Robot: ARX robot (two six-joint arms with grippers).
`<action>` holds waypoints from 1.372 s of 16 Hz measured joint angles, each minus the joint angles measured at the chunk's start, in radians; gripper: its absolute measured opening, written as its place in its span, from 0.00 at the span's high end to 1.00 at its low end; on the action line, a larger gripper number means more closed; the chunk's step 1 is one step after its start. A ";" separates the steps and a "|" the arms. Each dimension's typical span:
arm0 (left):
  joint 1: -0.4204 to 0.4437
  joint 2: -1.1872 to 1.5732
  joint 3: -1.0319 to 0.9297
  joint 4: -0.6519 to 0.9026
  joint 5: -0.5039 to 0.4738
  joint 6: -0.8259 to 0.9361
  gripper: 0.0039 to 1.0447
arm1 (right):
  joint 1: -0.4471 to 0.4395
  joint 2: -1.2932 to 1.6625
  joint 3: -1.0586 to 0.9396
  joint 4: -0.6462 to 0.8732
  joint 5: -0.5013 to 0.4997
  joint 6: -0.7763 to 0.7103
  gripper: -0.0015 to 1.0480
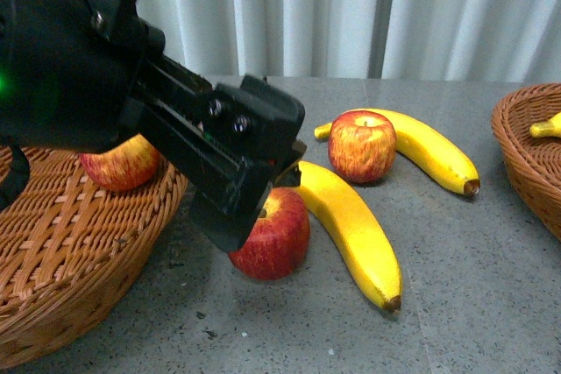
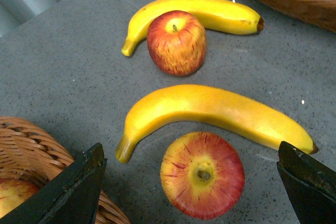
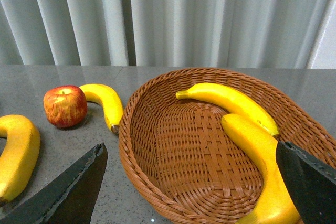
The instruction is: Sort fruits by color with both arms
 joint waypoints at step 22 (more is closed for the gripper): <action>-0.013 0.282 0.101 -0.044 0.090 0.200 0.38 | 0.000 0.000 0.000 0.000 0.000 0.000 0.06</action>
